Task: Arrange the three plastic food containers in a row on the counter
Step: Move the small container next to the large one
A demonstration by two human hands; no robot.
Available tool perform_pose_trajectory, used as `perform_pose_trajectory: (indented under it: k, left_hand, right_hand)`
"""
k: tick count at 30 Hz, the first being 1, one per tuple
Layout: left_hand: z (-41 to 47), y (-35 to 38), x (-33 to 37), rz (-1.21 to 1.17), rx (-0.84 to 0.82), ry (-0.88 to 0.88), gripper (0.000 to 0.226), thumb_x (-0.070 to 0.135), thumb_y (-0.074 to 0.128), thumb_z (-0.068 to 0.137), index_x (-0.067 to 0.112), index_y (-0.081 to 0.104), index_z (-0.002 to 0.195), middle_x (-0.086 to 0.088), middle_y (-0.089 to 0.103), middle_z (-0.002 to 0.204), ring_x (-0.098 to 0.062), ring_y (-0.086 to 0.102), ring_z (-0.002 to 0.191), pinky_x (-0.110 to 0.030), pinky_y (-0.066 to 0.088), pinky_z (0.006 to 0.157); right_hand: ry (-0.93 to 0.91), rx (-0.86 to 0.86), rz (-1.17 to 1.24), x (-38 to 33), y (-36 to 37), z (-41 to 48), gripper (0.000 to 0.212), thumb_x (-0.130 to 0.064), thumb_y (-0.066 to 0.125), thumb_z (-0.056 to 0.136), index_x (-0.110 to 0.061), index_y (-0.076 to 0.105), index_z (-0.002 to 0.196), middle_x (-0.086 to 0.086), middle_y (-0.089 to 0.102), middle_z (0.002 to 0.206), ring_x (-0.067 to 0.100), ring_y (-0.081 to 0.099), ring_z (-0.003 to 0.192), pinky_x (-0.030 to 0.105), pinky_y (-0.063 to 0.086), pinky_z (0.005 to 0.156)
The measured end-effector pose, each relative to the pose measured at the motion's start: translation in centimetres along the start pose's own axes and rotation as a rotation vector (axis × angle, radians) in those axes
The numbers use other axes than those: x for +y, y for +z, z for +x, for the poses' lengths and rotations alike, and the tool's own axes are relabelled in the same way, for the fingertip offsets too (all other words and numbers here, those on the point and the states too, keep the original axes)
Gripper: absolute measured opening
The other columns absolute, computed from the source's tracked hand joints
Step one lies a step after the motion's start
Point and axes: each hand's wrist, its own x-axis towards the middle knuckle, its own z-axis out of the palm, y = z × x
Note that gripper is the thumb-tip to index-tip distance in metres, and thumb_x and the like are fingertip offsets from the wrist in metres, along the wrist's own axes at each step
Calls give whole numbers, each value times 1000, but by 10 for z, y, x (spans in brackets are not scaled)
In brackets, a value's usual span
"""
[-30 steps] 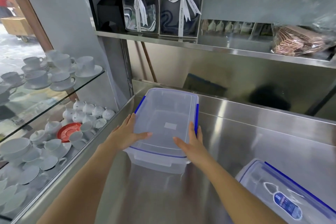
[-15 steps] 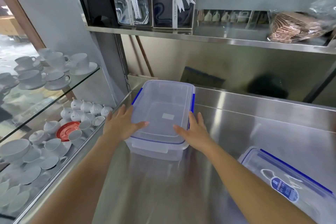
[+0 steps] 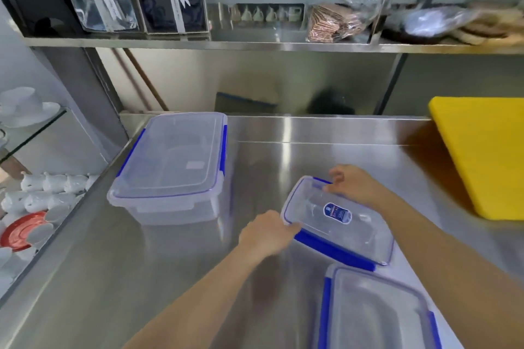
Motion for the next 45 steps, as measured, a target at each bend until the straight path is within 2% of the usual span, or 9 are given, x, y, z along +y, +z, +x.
perform_pose_trajectory:
  k: [6, 11, 17, 20, 24, 28, 34, 39, 45]
  left_hand:
    - [7, 40, 9, -172, -178, 33, 48, 57, 49, 79, 14, 61, 95, -5, 67, 95, -23, 62, 81, -36, 52, 87]
    - [12, 41, 21, -630, -171, 104, 29, 29, 61, 86, 22, 57, 114, 7, 66, 105, -11, 60, 93, -19, 46, 74]
    - [38, 27, 14, -743, -196, 86, 139, 48, 83, 52, 24, -15, 147, 5, 14, 159, -16, 27, 142, -39, 30, 114]
    - [47, 14, -6, -611, -236, 107, 150, 51, 83, 46, 24, -28, 143, 7, -8, 161, -15, 11, 146, -41, 20, 118]
    - [48, 18, -31, -419, -181, 318, 134, 46, 88, 45, 34, 2, 147, 7, 12, 157, -14, 20, 144, -44, 25, 117]
    - [53, 22, -36, -525, 15, 407, 93, 32, 88, 52, 38, 37, 130, 11, 52, 131, -9, 51, 122, -43, 49, 101]
    - [72, -2, -34, -403, 394, 225, 62, 18, 80, 69, 21, 51, 125, 7, 36, 112, -11, 44, 104, -18, 35, 88]
    - [97, -18, -32, -72, 535, 201, 50, 26, 50, 95, 13, 38, 142, -5, 42, 146, -19, 37, 134, -28, 27, 111]
    - [123, -24, -33, 199, 332, 186, 81, 60, 32, 90, 18, -3, 150, 2, 0, 161, -15, -2, 148, -31, -3, 117]
  right_hand:
    - [138, -23, -148, 56, -8, -6, 73, -42, 70, 77, -15, 39, 137, 10, 44, 143, 29, 45, 127, 45, 35, 106]
    - [121, 53, -87, 65, -3, -3, 51, -39, 65, 81, -6, 52, 118, 17, 61, 118, 30, 59, 99, 37, 47, 83]
    - [95, -12, 14, 46, 9, -8, 38, -47, 61, 81, -26, 46, 109, 3, 62, 97, 24, 62, 73, 35, 54, 56]
    - [51, -278, 284, 45, 2, -19, 63, -41, 73, 74, -42, 32, 122, -17, 58, 105, 12, 61, 94, 37, 58, 76]
    - [-76, -533, 249, 56, 10, -27, 125, -18, 87, 59, -47, -5, 138, -12, 28, 143, 14, 40, 127, 29, 44, 100]
    - [-135, -426, 249, 59, 27, -9, 125, -19, 87, 57, -48, -3, 138, -12, 19, 149, 8, 43, 122, 19, 47, 93]
    - [-162, -297, 260, 38, 35, 37, 95, -12, 79, 68, -31, 26, 145, -9, 58, 129, 8, 59, 110, 27, 45, 99]
    - [-166, -129, 180, 20, 48, 74, 68, -21, 67, 82, -29, 34, 141, -1, 61, 128, 17, 60, 109, 33, 45, 100]
    - [-204, -88, 57, 12, 50, 94, 66, -23, 59, 88, -25, 25, 144, -2, 44, 143, 21, 46, 125, 29, 37, 97]
